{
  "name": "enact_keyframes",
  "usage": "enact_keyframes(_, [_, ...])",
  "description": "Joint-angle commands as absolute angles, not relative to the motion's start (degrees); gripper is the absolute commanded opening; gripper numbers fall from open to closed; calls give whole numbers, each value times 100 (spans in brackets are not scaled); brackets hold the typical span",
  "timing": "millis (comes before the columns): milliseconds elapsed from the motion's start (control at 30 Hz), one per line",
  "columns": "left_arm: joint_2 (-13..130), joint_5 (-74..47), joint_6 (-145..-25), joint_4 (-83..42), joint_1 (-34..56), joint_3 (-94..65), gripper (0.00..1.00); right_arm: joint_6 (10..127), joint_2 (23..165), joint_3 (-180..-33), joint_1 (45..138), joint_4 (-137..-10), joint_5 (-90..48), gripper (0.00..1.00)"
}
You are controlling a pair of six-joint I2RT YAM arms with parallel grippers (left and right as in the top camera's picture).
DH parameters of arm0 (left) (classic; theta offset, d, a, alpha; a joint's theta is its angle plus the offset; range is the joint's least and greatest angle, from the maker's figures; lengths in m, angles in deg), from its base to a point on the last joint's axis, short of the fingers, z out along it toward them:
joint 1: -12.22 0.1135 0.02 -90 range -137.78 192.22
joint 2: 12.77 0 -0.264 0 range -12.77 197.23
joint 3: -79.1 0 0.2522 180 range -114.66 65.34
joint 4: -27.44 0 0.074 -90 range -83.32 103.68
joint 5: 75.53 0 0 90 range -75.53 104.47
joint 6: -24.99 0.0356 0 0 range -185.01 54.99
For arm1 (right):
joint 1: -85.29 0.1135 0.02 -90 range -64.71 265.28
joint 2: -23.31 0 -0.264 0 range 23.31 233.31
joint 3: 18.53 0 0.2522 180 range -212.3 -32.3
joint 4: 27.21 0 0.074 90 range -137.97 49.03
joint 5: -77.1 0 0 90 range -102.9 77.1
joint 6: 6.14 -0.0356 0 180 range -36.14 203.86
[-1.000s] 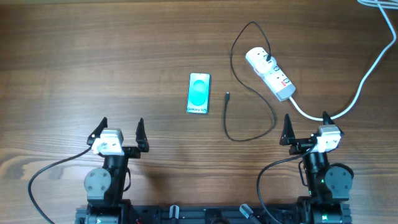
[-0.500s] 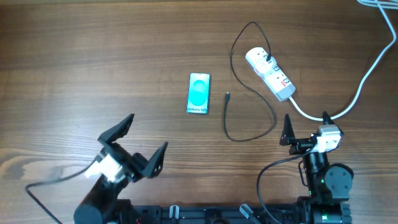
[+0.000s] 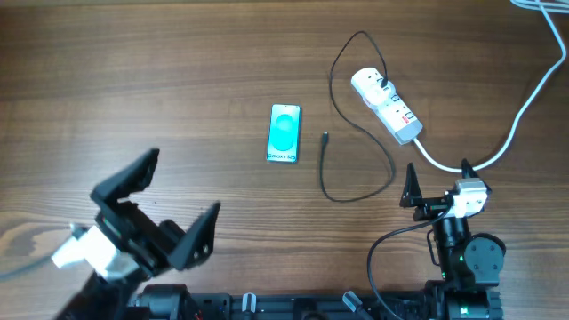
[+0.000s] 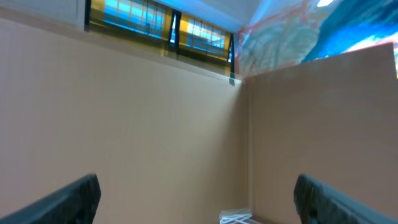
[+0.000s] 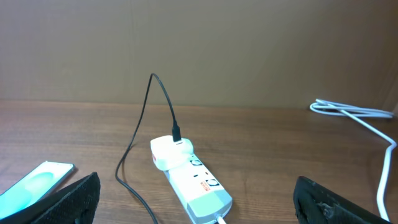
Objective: Plug charger to phone and switch on socket
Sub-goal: 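Raise the left arm and move its gripper over the Galaxy S25 phone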
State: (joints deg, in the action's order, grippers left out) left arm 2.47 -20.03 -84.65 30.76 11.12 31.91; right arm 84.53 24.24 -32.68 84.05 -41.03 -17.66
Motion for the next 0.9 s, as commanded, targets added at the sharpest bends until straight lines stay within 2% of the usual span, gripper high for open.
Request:
enact_keyframes(0, [1644, -2523, -8320, 1905, 1138, 1617, 100, 8377, 2391, -3259, 8381, -4090, -1676, 100])
enact_keyframes(100, [3093, -2556, -7848, -740, 1138, 144, 100, 8377, 2391, -3259, 8381, -4090, -1676, 100])
enact_keyframes(133, [3417, -2567, -7752, -1186, 1138, -114, 100, 8377, 2391, -3259, 8381, -4090, -1676, 100])
enact_keyframes(267, [4426, -3157, -7789, -1885, 1138, -508, 100, 8377, 2391, -3259, 8381, -4090, -1676, 100])
enact_keyframes(333, [4912, -3603, -8235, -1807, 1138, -510, 100, 8377, 2391, -3259, 8381, -4090, -1676, 100])
enact_keyframes(400, [5187, -3546, -8349, -1946, 1105, -510, 100, 8374, 2391, -3259, 8381, -4090, -1676, 100])
enact_keyframes(600, [5637, -1052, -8546, -3221, 61, -866, 99, 8377, 2391, -3259, 8381, -4090, -1676, 100])
enact_keyframes(867, [7816, 1114, -8696, -6071, -1176, -3491, 100, 8379, 2391, -3259, 8381, -4090, -1676, 100])
